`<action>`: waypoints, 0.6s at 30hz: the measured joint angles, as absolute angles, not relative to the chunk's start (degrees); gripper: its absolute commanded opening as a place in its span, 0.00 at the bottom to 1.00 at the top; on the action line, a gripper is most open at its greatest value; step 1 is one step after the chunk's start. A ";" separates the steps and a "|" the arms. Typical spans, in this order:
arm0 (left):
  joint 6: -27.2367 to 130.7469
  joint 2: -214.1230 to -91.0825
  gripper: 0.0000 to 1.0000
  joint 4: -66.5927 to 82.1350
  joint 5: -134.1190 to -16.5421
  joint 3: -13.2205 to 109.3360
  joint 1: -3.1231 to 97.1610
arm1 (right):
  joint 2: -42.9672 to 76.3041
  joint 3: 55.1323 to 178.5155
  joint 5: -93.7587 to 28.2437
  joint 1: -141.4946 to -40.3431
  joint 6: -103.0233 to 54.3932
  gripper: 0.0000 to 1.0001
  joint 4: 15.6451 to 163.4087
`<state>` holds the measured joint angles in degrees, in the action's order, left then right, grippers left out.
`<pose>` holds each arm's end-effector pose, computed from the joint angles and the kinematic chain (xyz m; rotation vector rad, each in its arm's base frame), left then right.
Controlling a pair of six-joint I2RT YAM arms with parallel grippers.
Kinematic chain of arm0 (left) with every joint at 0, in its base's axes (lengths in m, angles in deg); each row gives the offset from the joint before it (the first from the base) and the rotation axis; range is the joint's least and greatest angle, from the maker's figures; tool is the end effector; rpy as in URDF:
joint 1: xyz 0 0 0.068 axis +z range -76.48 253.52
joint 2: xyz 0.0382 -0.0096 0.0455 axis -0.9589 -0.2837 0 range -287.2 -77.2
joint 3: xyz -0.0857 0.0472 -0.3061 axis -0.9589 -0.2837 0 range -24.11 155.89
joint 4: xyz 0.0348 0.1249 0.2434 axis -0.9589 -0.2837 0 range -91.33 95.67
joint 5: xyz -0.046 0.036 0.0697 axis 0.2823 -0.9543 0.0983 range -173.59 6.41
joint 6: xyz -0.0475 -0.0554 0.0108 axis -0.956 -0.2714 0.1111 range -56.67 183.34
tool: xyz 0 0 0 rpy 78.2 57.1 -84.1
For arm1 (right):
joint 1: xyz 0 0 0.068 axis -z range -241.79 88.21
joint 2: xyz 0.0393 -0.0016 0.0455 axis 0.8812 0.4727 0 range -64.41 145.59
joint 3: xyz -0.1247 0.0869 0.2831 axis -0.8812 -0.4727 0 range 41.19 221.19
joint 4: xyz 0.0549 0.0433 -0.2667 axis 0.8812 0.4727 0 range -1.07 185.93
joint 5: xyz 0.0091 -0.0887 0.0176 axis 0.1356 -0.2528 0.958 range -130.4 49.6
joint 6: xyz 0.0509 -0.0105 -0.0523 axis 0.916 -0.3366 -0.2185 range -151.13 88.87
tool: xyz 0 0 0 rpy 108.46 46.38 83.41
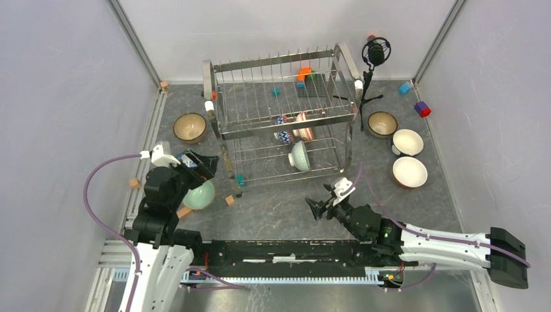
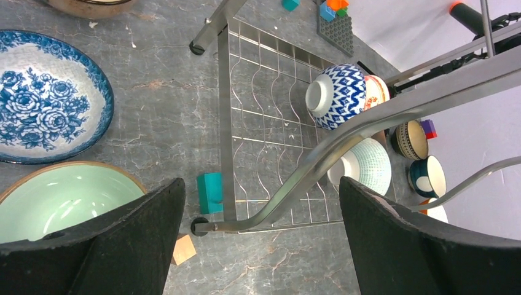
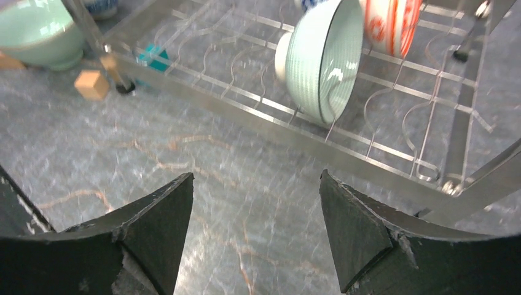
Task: Unload the bowls from the dish rack
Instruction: Pick up the bowl from the dish rack.
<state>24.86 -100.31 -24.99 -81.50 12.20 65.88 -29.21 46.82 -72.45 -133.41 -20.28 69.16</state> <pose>0.0992 -0.0156 0.3139 -0.4850 1.8553 -0.5832 0.0763 0.1261 0.1967 -0.5055 1.6755 0.5767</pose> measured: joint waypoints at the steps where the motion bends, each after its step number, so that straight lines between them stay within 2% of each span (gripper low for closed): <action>1: 24.86 -100.22 1.00 -25.07 -81.64 12.03 65.88 | -29.21 46.82 -73.13 -133.41 -21.52 0.80 67.37; 5: 24.86 -101.32 1.00 -25.05 -82.31 12.03 65.18 | -27.90 48.48 -75.53 -133.41 -26.40 0.81 62.43; 12: 24.90 -103.39 0.99 -25.27 -85.42 12.03 62.54 | -18.02 60.70 -79.53 -132.84 -34.35 0.81 59.22; 18: 26.32 -103.65 0.99 -27.68 -91.34 12.84 60.35 | -15.59 64.94 -80.98 -132.49 -35.42 0.82 59.52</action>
